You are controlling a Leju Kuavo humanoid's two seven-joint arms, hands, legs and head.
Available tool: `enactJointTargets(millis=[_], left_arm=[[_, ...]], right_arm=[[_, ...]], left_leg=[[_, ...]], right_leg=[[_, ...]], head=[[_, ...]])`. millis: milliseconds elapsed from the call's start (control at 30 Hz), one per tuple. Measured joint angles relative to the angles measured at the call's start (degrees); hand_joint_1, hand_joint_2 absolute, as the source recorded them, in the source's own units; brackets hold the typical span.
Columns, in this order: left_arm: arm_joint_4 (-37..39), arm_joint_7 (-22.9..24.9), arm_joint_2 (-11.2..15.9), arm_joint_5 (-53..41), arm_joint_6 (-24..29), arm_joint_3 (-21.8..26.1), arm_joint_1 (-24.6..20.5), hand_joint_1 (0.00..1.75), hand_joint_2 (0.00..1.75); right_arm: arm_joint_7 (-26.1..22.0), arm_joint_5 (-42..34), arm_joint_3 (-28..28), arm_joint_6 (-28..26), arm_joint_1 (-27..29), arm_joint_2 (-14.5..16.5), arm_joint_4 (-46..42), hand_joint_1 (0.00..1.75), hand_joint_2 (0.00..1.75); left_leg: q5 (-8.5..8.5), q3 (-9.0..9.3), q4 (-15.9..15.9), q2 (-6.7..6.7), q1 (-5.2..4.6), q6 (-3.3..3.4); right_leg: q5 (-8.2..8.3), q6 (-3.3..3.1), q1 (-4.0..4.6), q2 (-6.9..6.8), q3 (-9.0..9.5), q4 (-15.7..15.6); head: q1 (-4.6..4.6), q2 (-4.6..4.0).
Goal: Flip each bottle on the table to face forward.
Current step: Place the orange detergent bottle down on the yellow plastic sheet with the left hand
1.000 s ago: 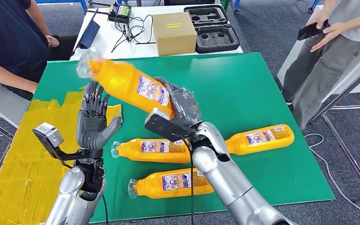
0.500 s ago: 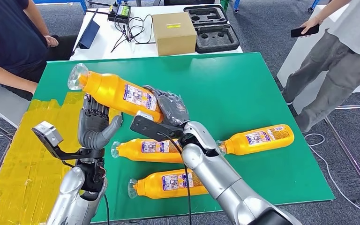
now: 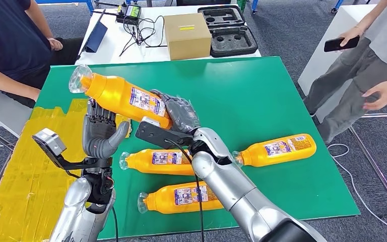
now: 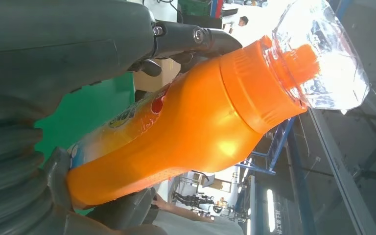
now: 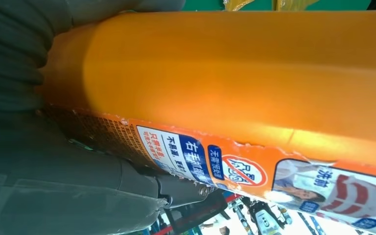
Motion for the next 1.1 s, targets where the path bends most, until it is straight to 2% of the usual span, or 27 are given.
enactJointTargets(millis=[233, 367, 467, 733, 1033, 1067, 1100], left_arm=[[0.1, 0.4, 0.0, -1.1, 0.7, 0.2, -0.1, 0.00, 1.75], [0.1, 1.0, 0.0, -2.2, 1.9, 1.4, 0.1, 0.00, 1.75], [-0.3, 1.6, -0.1, -2.7, 2.5, 2.6, 1.0, 0.00, 1.75], [-2.3, 1.5, -0.2, -3.0, 3.0, 5.4, 3.9, 0.00, 1.75], [-3.1, 0.8, -0.2, -2.5, 2.9, 6.1, 5.2, 0.00, 1.75], [-3.2, 0.8, -0.2, -2.3, 2.9, 6.1, 5.3, 0.20, 1.75], [-3.2, 0.7, -0.2, -2.2, 2.9, 6.1, 5.3, 0.63, 1.75]], right_arm=[[1.4, 3.3, 1.3, 1.0, -0.2, 0.4, -0.4, 1.75, 1.75], [4.8, 7.8, 4.7, 2.2, 0.3, 0.7, -2.9, 1.75, 1.75], [5.6, 9.3, 8.5, 3.2, 2.1, 0.9, -5.4, 1.75, 1.75], [7.3, 11.1, 14.5, 3.7, 4.1, 0.9, -9.6, 1.75, 1.75], [7.7, 9.2, 17.5, 4.4, 4.7, -1.0, -13.1, 1.75, 1.75], [7.6, 9.1, 17.6, 4.5, 4.7, -1.0, -13.2, 1.75, 1.75], [7.6, 8.9, 17.6, 4.5, 4.7, -1.1, -13.2, 1.75, 1.75]], left_leg=[[0.00, 0.00, 0.0, 0.03, 0.00, 0.00], [0.00, 0.00, 0.0, 0.06, 0.01, -0.01], [-0.02, -0.01, 0.0, 0.08, 0.02, -0.03], [-0.03, -0.10, 0.0, 0.07, 0.04, -0.04], [-0.03, -0.09, 0.0, 0.06, 0.03, -0.05], [-0.03, -0.09, 0.0, 0.07, 0.03, -0.05], [-0.03, -0.09, 0.0, 0.07, 0.03, -0.05]], right_leg=[[0.00, 0.00, 0.00, 0.01, -0.01, 0.0], [-0.01, -0.01, 0.01, 0.02, -0.02, 0.0], [-0.02, -0.02, 0.01, 0.04, -0.07, 0.0], [-0.04, -0.06, 0.01, 0.05, -0.15, 0.0], [-0.02, -0.04, 0.01, 0.04, -0.15, 0.0], [-0.03, -0.04, 0.01, 0.04, -0.15, 0.0], [-0.03, -0.04, 0.01, 0.05, -0.15, 0.0]], head=[[0.00, 0.00], [0.00, 0.00], [-0.01, 0.00], [0.01, 0.00], [0.01, 0.00], [0.00, 0.00], [0.00, 0.00]])
